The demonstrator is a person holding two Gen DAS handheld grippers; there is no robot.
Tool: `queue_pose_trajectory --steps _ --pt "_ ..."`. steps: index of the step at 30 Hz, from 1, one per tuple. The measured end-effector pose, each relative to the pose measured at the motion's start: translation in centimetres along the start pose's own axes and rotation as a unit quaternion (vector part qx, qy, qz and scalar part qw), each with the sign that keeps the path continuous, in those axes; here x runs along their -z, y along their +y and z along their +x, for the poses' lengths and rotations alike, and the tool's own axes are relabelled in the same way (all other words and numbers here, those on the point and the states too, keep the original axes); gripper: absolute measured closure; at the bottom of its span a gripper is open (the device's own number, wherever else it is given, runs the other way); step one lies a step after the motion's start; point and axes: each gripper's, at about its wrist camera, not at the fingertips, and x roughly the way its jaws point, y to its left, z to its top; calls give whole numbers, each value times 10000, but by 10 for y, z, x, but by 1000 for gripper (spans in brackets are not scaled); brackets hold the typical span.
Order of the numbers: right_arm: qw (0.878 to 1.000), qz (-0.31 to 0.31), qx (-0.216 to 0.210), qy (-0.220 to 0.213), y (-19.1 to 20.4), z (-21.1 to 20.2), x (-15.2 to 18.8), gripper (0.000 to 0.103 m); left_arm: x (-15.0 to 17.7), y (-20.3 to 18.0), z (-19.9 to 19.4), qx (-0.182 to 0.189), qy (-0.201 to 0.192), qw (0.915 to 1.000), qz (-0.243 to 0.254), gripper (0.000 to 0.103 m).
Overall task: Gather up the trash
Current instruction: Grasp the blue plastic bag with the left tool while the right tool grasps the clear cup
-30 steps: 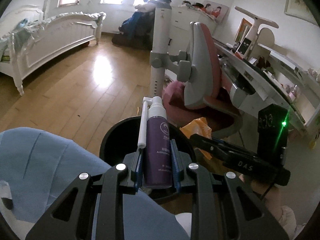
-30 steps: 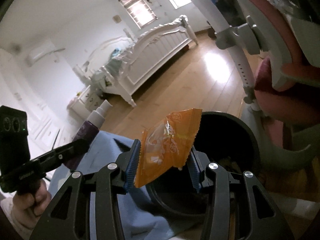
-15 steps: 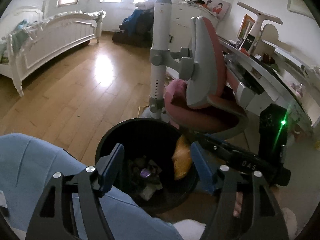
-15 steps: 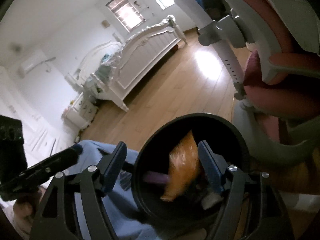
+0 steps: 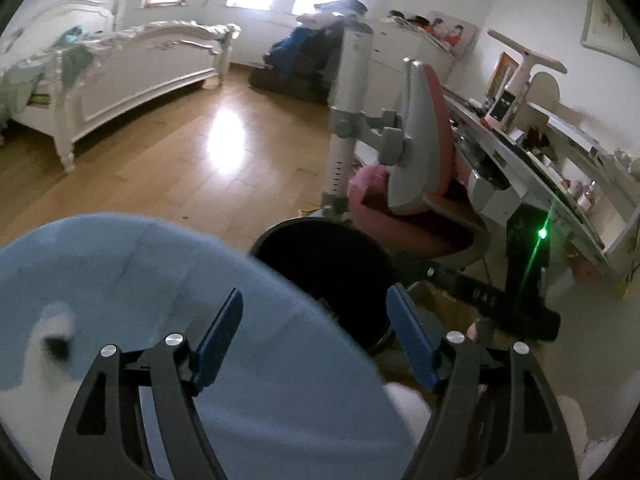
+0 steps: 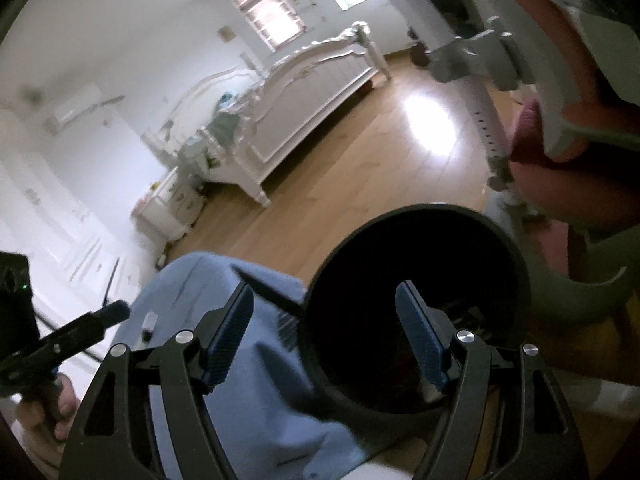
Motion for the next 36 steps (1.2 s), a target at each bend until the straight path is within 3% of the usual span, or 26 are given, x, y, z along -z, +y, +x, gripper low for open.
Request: queue_pose_trajectory --steps 4,12,18,25,28,32,36 --pt "9994 -288 -121 135 36 3 11 30 29 36 -48 -355 -72 9991 -226 19" --pt "9943 -915 -360 404 112 11 32 27 95 100 -117 -1086 28 9925 -565 14" --pt "9862 -1432 -496 664 171 25 50 27 137 114 -118 -1157 382 9904 -653 14" --pt "9737 -1982 -513 1004 223 45 69 26 158 105 -97 -1339 768 9876 -277 15" --pt "9685 -2170 -488 1122 237 56 72 26 168 107 -93 -1441 764 9865 -165 31" --pt "9621 -2369 -478 1261 254 76 73 26 169 116 -100 -1401 617 9880 -221 43" --pt "9550 -2560 -464 1425 274 104 72 26 167 133 -114 -1148 281 9912 -603 44"
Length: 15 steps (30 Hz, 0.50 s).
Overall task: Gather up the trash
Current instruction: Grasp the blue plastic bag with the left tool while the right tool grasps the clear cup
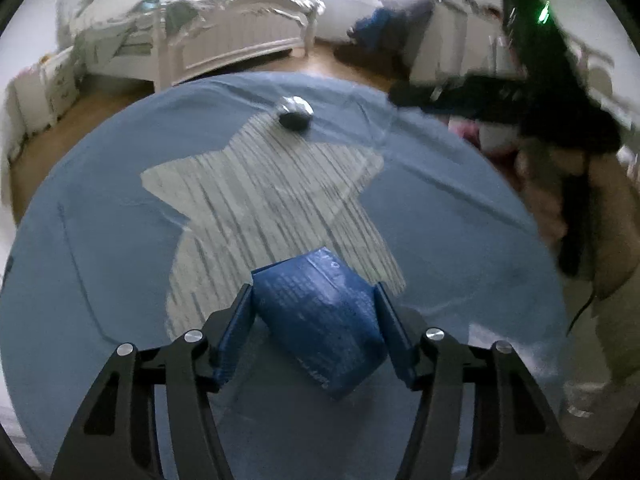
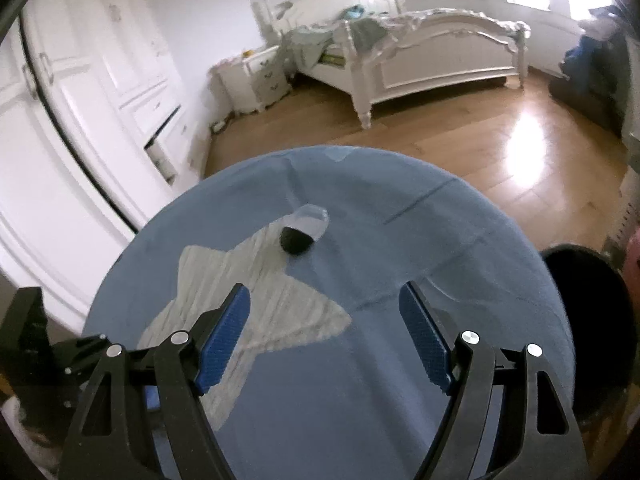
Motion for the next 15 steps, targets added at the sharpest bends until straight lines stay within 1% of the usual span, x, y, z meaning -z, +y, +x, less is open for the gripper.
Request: queue_pose_trajectory --steps 2,4,8,12,13,15 --pt "9999 -121 5 91 7 16 -10 26 -2 9 -10 96 -259 9995 -161 44" --pt "9995 -245 32 189 13 33 -18 27 -3 14 -17 7 -452 9988 -188 44" --pt "9979 -475 178 405 25 70 -36 27 -4 27 -23 104 -605 9972 -421 44" --pt "9962 -545 340 583 28 102 -46 27 -3 37 -27 163 -638 9962 -578 44" --pt "9958 -544 358 637 28 109 -47 33 -3 41 -27 189 -616 9959 -641 44" --pt "9948 -704 479 551 33 115 -47 37 -3 44 -26 220 -593 9952 -753 44"
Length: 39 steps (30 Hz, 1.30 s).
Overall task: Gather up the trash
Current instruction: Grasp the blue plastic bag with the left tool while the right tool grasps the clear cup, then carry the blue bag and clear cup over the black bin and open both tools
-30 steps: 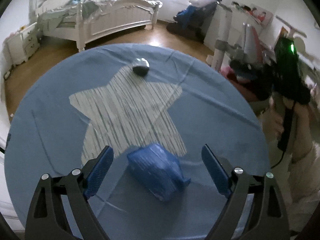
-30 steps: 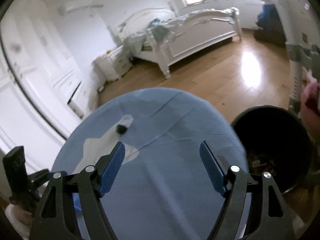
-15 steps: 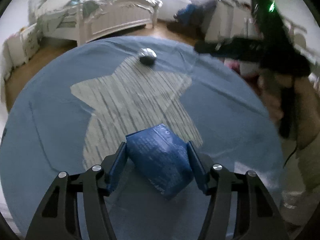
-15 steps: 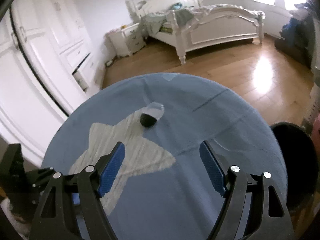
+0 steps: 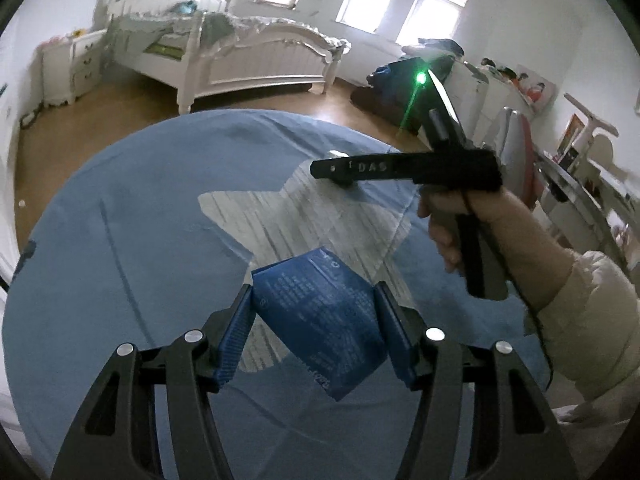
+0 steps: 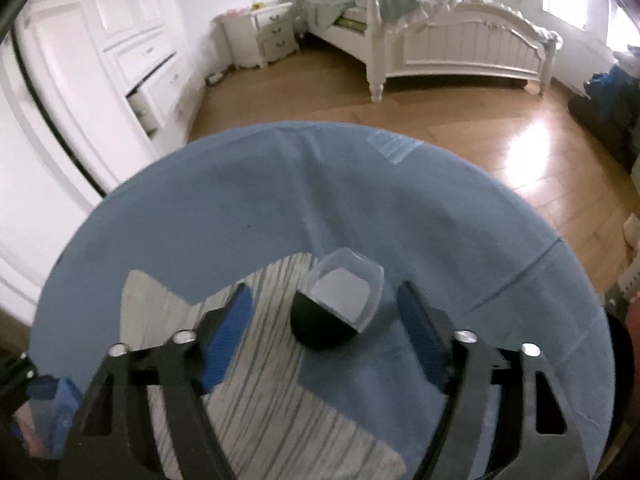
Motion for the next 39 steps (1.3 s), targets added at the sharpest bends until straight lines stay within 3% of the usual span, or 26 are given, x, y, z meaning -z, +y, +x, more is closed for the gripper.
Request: queue_pose_trajectory --steps 3,9,13,17,28,34,39 --pt "9998 -156 99 -119 3 1 1 60 0 2 1 -12 19 10000 -87 44" --pt "9977 369 -537 -210 -21 -13 14 60 -5 -5 4 -216 -19 9998 4 44" --pt "9912 732 -926 -606 -45 -48 29 60 -16 -17 4 -184 -16 9998 18 44" --pt "9839 1054 -989 -1050 -76 -89 46 60 -36 -42 8 -48 -80 9997 204 44" --pt "9560 2100 -159 -2043 -217 -192 126 60 -101 -154 61 859 -119 9921 905 44" --pt "9384 2733 106 -2112 -288 -207 177 59 -123 -210 108 1292 68 9836 1258 44" --pt "9286 3090 134 -2051 -324 -199 203 59 -128 -251 153 1581 346 9763 1434 44"
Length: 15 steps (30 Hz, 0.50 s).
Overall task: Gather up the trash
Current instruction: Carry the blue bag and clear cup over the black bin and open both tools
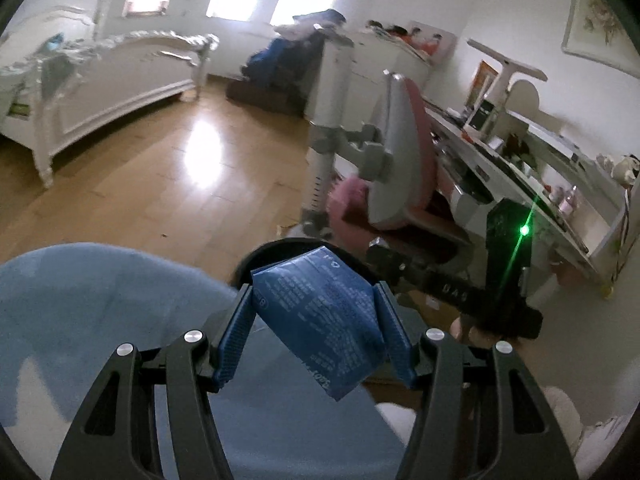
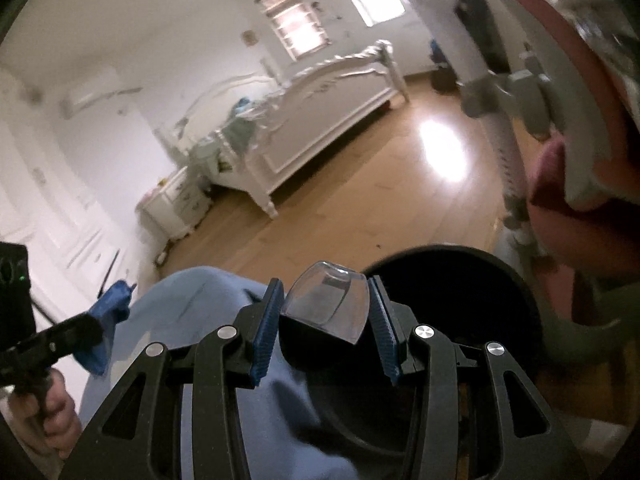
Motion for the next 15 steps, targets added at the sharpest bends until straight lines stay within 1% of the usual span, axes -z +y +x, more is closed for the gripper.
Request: queue_pose_trajectory --steps 4,7,15 --pt "9997 242 33 53 -22 10 7 59 -4 -10 36 87 218 9997 68 43" --pt "9992 372 61 116 -38 19 11 59 -4 -14 52 130 341 9993 117 43" --pt "9979 579 130 243 -64 36 19 59 -4 -13 95 143 689 9973 228 43"
